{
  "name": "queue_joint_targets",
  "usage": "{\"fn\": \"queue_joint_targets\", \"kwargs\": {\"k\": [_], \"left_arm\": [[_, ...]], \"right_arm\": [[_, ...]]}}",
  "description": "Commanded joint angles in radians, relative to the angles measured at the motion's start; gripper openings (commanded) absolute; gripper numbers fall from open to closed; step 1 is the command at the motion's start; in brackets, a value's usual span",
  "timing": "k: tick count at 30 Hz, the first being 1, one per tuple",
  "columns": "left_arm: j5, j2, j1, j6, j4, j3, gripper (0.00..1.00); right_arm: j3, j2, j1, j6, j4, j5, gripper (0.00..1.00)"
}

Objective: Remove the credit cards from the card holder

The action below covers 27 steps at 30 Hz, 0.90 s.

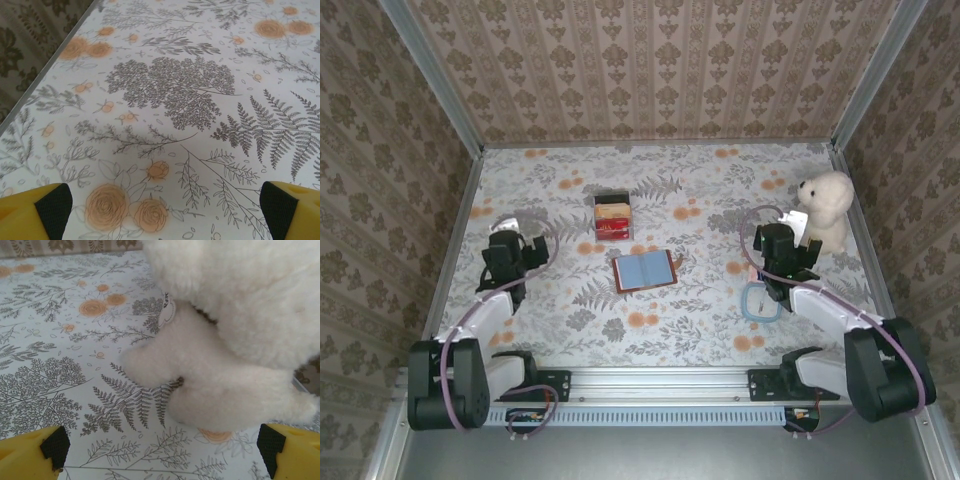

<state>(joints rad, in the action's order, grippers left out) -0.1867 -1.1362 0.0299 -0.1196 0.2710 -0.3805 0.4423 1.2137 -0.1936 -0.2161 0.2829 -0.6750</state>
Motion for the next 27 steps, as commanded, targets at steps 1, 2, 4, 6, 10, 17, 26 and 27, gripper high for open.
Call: {"fn": "queue_joint_targets", "kwargs": {"k": [1,2,4,6,10,17,26,27], "left_arm": [[0.073,-0.03,-0.007,0.108,0.275,0.055,1.0],[0.095,-0.036,-0.008,0.118,0.318,0.065,1.0],[0.144,-0.053,-0.007,0.137,0.401,0.087,1.0],[0.18,-0.087,-0.008,0.159,0.49,0.109,1.0],[0.242,-0.154,-0.007,0.188,0.592,0.108,1.0],[0.264,-0.262,-0.028,0.183,0.631,0.066,1.0],[0.249,-0.396,-0.033,0.171,0.701,0.04,1.0],[0.251,-0.399,-0.032,0.176,0.705,0.037,1.0]], "right_arm": [[-0.023,0.06,0.015,0.084,0.212,0.08,1.0],[-0.017,0.071,0.018,0.097,0.221,0.107,1.0],[-0.043,0.089,0.023,0.144,0.33,0.159,1.0],[-0.069,0.102,0.036,0.159,0.42,0.216,1.0],[-0.087,0.102,0.057,0.185,0.464,0.296,1.0],[-0.104,0.199,0.072,0.216,0.611,0.362,1.0],[-0.099,0.301,0.112,0.194,0.688,0.423,1.0],[-0.097,0.32,0.114,0.197,0.706,0.428,1.0]]}}
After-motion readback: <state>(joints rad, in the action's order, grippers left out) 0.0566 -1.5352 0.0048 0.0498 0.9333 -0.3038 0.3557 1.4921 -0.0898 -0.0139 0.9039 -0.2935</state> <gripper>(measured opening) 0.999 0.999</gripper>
